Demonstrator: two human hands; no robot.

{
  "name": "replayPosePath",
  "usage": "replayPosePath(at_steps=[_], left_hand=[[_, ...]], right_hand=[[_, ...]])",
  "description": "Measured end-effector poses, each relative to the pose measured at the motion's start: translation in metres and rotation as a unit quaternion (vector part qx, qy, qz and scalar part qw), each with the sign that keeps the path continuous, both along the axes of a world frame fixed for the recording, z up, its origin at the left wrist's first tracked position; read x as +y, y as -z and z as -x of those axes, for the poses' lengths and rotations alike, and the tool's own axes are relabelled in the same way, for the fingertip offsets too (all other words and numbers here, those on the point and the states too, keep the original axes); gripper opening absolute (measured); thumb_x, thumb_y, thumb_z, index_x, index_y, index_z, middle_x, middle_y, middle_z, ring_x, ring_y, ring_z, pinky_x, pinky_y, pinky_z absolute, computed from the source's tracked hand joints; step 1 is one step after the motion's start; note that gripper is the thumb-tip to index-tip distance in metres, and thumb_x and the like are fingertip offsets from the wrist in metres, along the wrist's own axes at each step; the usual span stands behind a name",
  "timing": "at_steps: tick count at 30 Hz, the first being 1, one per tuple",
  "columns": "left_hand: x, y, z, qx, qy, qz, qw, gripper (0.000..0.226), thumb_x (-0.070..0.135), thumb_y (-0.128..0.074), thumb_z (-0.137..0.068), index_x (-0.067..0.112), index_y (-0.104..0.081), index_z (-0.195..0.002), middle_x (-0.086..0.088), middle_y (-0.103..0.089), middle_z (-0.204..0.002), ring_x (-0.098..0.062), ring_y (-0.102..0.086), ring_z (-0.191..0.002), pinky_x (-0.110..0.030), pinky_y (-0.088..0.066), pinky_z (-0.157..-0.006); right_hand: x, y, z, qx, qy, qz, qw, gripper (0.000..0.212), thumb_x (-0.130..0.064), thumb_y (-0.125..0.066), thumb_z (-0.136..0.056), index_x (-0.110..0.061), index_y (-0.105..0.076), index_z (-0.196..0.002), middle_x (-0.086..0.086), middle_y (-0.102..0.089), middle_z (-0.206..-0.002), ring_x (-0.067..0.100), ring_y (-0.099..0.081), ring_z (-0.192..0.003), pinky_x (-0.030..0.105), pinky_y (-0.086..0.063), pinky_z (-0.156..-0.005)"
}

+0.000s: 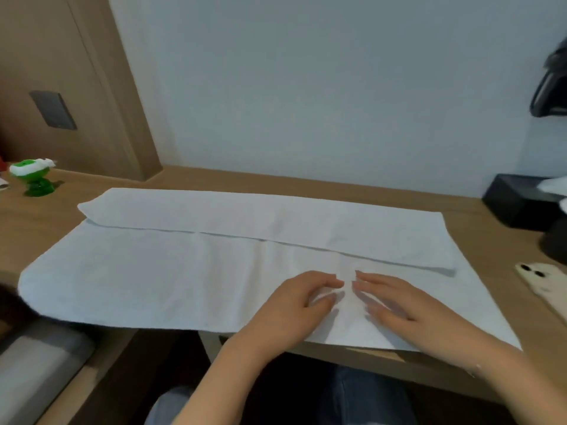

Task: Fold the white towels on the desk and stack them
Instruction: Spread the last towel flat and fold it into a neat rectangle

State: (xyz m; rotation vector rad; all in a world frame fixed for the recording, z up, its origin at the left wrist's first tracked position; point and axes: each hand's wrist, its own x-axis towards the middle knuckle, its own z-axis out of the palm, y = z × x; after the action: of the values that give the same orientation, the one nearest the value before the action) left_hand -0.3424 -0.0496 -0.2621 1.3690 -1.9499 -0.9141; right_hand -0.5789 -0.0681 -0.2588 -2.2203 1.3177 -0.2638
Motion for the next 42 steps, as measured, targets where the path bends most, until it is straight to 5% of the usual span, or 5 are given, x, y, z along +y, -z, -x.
replayPosePath(at_steps=[8,17,23,30,42], left_hand=[[0.032,0.039,0.035,-0.243,0.059,0.158,0.955,0.065,0.075,-0.027,-0.090,0.050,-0.019,-0.150,0.028,0.001,-0.159,0.006,0.012,-0.146,-0.014,0.022,-0.108],[0.043,0.045,0.028,-0.186,0.033,0.228,0.955,0.042,0.036,-0.050,-0.098,0.046,-0.047,-0.138,0.026,-0.033,-0.150,0.005,-0.023,-0.142,-0.019,-0.017,-0.114],[0.048,0.015,0.015,-0.169,-0.001,0.293,0.941,0.036,0.043,-0.043,-0.091,0.031,-0.075,-0.104,0.020,-0.072,-0.103,-0.007,-0.069,-0.087,-0.015,-0.045,-0.074],[-0.012,-0.079,0.003,-0.180,0.052,0.299,0.936,0.035,0.060,-0.048,-0.089,0.035,-0.072,-0.095,0.027,-0.070,-0.094,0.005,-0.061,-0.087,-0.014,-0.048,-0.071],[-0.236,-0.079,0.048,-0.369,0.174,0.088,0.909,0.043,0.046,-0.064,-0.091,0.012,-0.049,-0.069,0.005,-0.042,-0.064,-0.014,-0.038,-0.062,-0.031,-0.030,-0.059]], right_hand=[[0.052,0.029,0.078,0.067,0.076,0.061,0.993,0.067,-0.089,-0.031,-0.077,-0.071,-0.007,-0.137,-0.047,0.005,-0.147,-0.008,0.007,-0.144,0.035,-0.004,-0.121],[0.077,0.037,0.105,-0.001,0.140,0.098,0.985,0.073,-0.081,-0.055,-0.069,-0.071,-0.023,-0.134,-0.053,-0.010,-0.142,-0.013,-0.009,-0.141,0.032,-0.017,-0.117],[0.084,0.019,0.110,-0.150,0.138,0.085,0.975,0.031,-0.034,-0.070,-0.080,-0.052,-0.069,-0.106,-0.032,-0.063,-0.116,-0.011,-0.054,-0.113,0.020,-0.044,-0.098],[0.028,-0.044,0.118,-0.238,0.173,0.082,0.952,0.023,-0.062,-0.061,-0.070,-0.049,-0.071,-0.086,-0.017,-0.070,-0.081,-0.001,-0.064,-0.078,0.007,-0.047,-0.057],[-0.119,-0.026,0.122,-0.259,0.321,0.021,0.911,0.019,-0.042,-0.063,-0.089,-0.025,-0.070,-0.086,-0.011,-0.073,-0.077,0.004,-0.069,-0.072,0.011,-0.048,-0.052]])
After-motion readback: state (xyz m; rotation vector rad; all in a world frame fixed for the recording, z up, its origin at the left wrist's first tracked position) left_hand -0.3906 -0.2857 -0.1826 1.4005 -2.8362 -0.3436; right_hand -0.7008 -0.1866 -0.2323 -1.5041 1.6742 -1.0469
